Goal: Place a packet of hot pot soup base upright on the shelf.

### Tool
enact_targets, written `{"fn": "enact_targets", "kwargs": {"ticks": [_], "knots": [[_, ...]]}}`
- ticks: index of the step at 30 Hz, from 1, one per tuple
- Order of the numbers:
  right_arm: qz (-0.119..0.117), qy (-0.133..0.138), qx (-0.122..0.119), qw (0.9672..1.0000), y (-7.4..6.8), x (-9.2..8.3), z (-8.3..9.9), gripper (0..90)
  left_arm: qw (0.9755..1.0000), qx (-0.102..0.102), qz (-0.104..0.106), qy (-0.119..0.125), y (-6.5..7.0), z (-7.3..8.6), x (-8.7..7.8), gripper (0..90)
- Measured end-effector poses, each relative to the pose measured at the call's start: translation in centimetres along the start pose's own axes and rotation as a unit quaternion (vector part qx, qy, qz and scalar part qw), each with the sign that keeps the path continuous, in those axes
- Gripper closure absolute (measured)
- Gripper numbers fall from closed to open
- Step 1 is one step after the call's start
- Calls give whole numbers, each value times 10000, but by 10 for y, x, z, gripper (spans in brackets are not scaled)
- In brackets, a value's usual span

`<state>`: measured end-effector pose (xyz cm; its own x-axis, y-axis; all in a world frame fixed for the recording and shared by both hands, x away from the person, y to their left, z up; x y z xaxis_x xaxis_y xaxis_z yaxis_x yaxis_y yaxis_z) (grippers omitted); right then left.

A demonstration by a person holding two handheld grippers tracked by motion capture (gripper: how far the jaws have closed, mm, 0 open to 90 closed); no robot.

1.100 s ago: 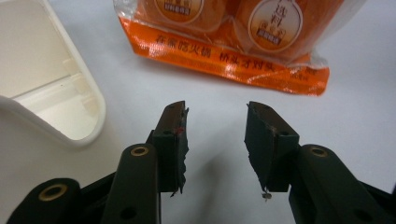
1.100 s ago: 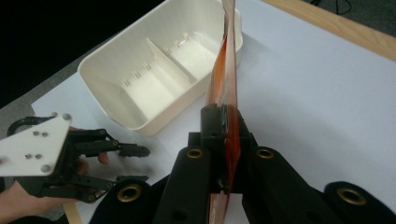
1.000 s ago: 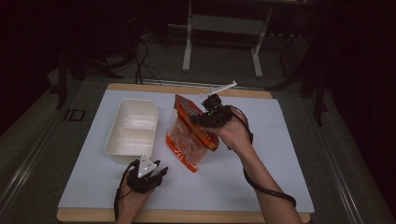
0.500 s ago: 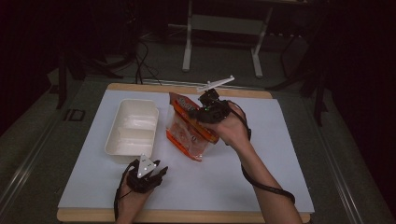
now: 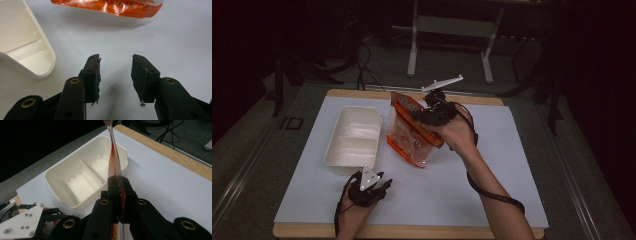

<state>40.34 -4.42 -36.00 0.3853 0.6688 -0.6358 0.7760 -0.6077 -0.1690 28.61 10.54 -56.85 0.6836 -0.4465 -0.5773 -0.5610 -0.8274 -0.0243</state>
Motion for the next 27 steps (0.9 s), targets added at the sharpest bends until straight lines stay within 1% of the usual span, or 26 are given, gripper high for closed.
{"fn": "enact_targets", "kwargs": {"ticks": [4, 6, 15, 18, 23, 25, 27], "knots": [[15, 31, -29, 10000, 1, 1, -3, 900, 10000, -2, 31, 1, 1, 0, 1, 582], [-1, 54, -6, 10000, 2, 2, -4, 900, 10000, -3, 29, -2, 1, 0, 1, 582], [40, 210, -10, 9998, 4, 4, -11, 900, 10000, -32, 39, 2, 1, 1, 1, 581], [-32, 266, -38, 9996, 5, 5, -13, 900, 10000, -23, 45, -10, 1, 1, 1, 582], [-23, 345, -6, 9994, 6, 5, -17, 900, 10000, -26, 47, -7, 1, 1, 1, 582], [-12, 388, -35, 9992, 6, 6, -20, 900, 10000, -30, 52, -3, 2, 1, 1, 582], [-5, 437, -115, 9990, 5, 7, -23, 900, 10000, -20, 54, 3, 2, 1, 1, 582]]}}
Point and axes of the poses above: each handheld gripper's, and its own axes: x roughly forward along the jaws, z roughly out of its underside, y roughly to its right, the point moved 6 cm from there along x, roughly forward along the jaws, and after that the axes turned 1 degree about -z, right-handed, at the moved point
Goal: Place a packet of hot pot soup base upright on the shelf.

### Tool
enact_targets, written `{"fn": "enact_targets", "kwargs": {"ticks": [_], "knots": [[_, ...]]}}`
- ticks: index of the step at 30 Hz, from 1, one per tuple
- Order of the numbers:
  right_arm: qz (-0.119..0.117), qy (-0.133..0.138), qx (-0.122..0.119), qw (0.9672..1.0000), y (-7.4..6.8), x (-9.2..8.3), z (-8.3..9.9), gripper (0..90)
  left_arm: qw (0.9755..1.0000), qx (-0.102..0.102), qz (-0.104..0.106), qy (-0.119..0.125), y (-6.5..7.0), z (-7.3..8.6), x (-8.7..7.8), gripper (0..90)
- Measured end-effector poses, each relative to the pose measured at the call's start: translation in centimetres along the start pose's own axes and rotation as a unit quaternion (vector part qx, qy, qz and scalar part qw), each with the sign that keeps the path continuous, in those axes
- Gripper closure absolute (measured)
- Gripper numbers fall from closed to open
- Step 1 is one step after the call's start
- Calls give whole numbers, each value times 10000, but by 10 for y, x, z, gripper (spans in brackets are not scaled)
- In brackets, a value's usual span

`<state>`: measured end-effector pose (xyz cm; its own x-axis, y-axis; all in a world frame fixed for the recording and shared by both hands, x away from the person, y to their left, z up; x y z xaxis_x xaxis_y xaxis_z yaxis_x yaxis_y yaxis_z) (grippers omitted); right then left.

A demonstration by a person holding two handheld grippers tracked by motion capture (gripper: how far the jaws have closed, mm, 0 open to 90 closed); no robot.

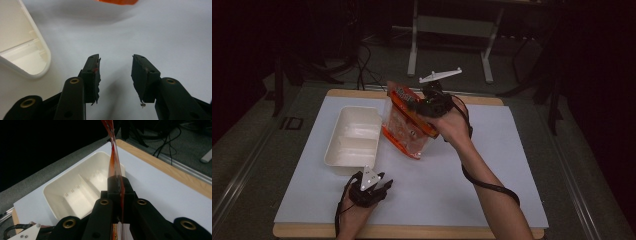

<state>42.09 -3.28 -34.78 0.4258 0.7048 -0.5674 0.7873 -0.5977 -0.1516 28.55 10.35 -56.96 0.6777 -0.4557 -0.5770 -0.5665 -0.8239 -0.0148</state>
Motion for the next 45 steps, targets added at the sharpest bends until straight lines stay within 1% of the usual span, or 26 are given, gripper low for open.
{"fn": "enact_targets", "kwargs": {"ticks": [3, 5, 11, 18, 24, 27, 29, 32, 35, 41, 45], "knots": [[36, 54, -52, 10000, -1, 2, -4, 900, 10000, 3, -1, 1, 0, 0, 0, 582], [52, 85, -44, 9999, -1, 3, -7, 900, 10000, 7, -1, -3, 0, 0, 0, 582], [-2, 200, -23, 9998, -3, 8, -13, 900, 10000, -5, 5, -1, -1, 0, 0, 581], [-70, 282, -3, 9996, -10, 15, -21, 900, 10000, -5, -3, 7, -2, -1, -1, 581], [-58, 336, -14, 9994, -15, 17, -31, 900, 10000, -9, 0, 20, -1, -1, -2, 580], [-134, 360, 26, 9993, -18, 19, -35, 900, 10000, -16, -10, 16, -2, -1, -2, 580], [-105, 341, -20, 9994, -19, 21, -37, 900, 10000, -16, -16, 11, -2, -1, -2, 580], [-81, 316, -15, 9995, -19, 24, -40, 900, 10000, -18, -1, 16, -1, -1, -2, 580], [-59, 348, 34, 9994, -18, 26, -42, 900, 10000, -16, 3, 20, -1, -1, -2, 580], [17, 387, -22, 9992, -21, 32, -49, 900, 10000, 3, 6, 6, -1, -1, -1, 580], [17, 455, 51, 9990, -22, 34, -53, 900, 10000, -20, 25, 5, -1, -1, -1, 580]]}}
Point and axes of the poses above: each handheld gripper's, and its own axes: x roughly forward along the jaws, z roughly out of its underside, y roughly to its right, the point moved 6 cm from there along x, roughly forward along the jaws, and after that the axes turned 1 degree about -z, right-handed, at the moved point
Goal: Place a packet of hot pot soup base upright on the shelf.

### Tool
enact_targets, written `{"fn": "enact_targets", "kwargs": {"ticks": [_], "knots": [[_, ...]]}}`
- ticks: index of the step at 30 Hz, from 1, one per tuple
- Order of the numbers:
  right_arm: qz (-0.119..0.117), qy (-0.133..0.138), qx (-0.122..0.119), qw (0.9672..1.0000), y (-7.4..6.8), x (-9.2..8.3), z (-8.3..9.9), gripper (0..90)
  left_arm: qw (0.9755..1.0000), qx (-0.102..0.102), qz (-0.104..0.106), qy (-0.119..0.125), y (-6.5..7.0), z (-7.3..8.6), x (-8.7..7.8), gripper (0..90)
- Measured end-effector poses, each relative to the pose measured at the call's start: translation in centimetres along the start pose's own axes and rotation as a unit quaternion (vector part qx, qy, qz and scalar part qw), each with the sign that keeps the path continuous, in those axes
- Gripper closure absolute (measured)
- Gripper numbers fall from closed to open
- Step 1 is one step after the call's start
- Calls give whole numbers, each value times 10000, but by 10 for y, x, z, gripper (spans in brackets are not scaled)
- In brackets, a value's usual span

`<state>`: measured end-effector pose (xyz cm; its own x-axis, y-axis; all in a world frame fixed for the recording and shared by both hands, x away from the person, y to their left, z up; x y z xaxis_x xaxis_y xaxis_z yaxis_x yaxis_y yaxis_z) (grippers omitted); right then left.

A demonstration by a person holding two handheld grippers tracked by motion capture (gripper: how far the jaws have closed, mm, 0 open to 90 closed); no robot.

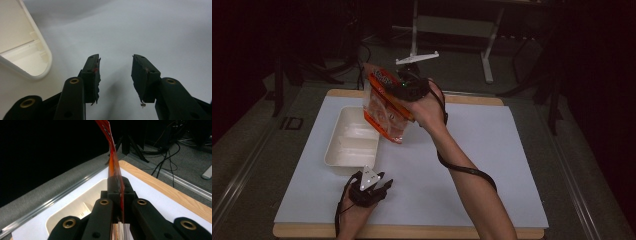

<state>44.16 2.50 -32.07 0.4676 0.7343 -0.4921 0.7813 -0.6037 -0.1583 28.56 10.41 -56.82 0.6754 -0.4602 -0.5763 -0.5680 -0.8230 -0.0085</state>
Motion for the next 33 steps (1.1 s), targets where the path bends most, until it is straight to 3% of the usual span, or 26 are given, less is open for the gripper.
{"fn": "enact_targets", "kwargs": {"ticks": [3, 15, 26, 33], "knots": [[6, 60, 129, 9999, 1, 1, 0, 900, 10000, 0, 49, 27, 2, -1, 0, 580], [47, 126, 219, 9997, -2, 14, -7, 900, 10000, 21, 72, 33, 3, -1, 0, 580], [85, 278, 611, 9977, -3, 32, -18, 900, 10000, 11, 49, 55, 2, -2, -1, 581], [138, 274, 612, 9977, -10, 46, -20, 900, 10000, -23, 40, 67, 1, -2, -1, 581]]}}
Point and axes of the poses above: each handheld gripper's, and its own axes: x roughly forward along the jaws, z roughly out of its underside, y roughly to its right, the point moved 6 cm from there along x, roughly forward along the jaws, and after that the axes turned 1 degree about -z, right-handed, at the moved point
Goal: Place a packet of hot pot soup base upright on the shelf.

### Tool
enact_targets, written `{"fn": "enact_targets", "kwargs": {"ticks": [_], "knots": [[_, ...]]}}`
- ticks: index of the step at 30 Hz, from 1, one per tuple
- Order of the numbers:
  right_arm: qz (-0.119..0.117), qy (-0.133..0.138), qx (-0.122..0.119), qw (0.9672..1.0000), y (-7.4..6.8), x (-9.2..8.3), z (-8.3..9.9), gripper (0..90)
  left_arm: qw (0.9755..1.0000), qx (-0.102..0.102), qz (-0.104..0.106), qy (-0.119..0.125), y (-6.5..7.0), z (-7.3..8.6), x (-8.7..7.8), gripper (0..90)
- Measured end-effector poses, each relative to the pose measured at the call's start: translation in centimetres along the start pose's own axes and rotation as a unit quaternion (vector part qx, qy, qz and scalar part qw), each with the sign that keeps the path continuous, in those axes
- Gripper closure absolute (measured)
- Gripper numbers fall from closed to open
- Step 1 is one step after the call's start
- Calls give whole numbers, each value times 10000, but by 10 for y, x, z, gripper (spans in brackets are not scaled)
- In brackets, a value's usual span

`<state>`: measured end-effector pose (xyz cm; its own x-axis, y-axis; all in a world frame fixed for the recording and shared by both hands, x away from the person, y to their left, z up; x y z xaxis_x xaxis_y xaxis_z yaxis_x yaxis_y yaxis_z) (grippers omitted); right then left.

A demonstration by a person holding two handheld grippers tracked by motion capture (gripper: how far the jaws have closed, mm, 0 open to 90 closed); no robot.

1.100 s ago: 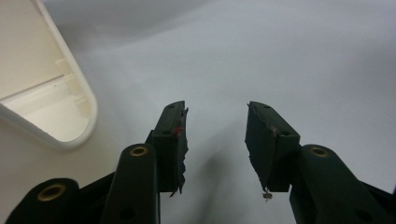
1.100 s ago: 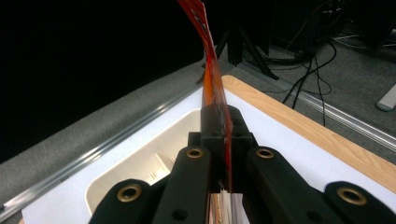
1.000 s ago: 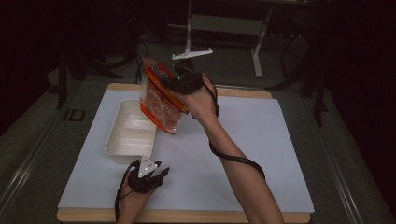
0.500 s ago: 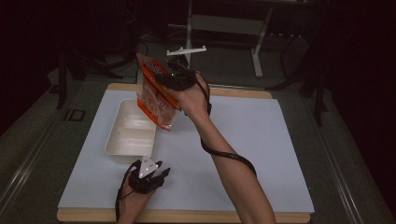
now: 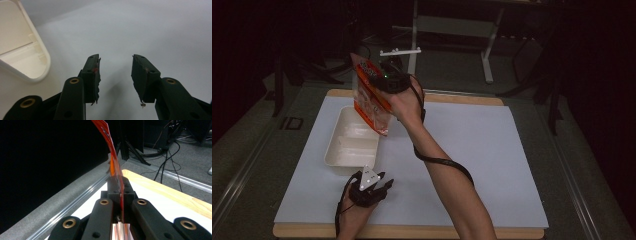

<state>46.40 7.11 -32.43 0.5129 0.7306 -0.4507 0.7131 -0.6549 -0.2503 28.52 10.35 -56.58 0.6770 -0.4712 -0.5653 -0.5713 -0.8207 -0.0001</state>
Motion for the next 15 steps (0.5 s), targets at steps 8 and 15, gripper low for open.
{"fn": "enact_targets", "kwargs": {"ticks": [8, 15], "knots": [[-84, 77, 252, 9996, -4, 15, 0, 900, 10000, -17, -3, 11, -1, 0, -1, 580], [-117, -68, 214, 9997, -14, 34, 8, 900, 10000, -37, 8, 32, -2, 0, -2, 580]]}}
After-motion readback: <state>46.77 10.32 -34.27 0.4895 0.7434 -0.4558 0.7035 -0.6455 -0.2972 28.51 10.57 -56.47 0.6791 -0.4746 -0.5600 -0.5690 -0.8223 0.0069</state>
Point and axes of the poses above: each handheld gripper's, and its own axes: x roughly forward along the jaws, z roughly out of its underside, y roughly to its right, the point moved 6 cm from there along x, roughly forward along the jaws, and after that the axes turned 1 degree about -z, right-handed, at the moved point
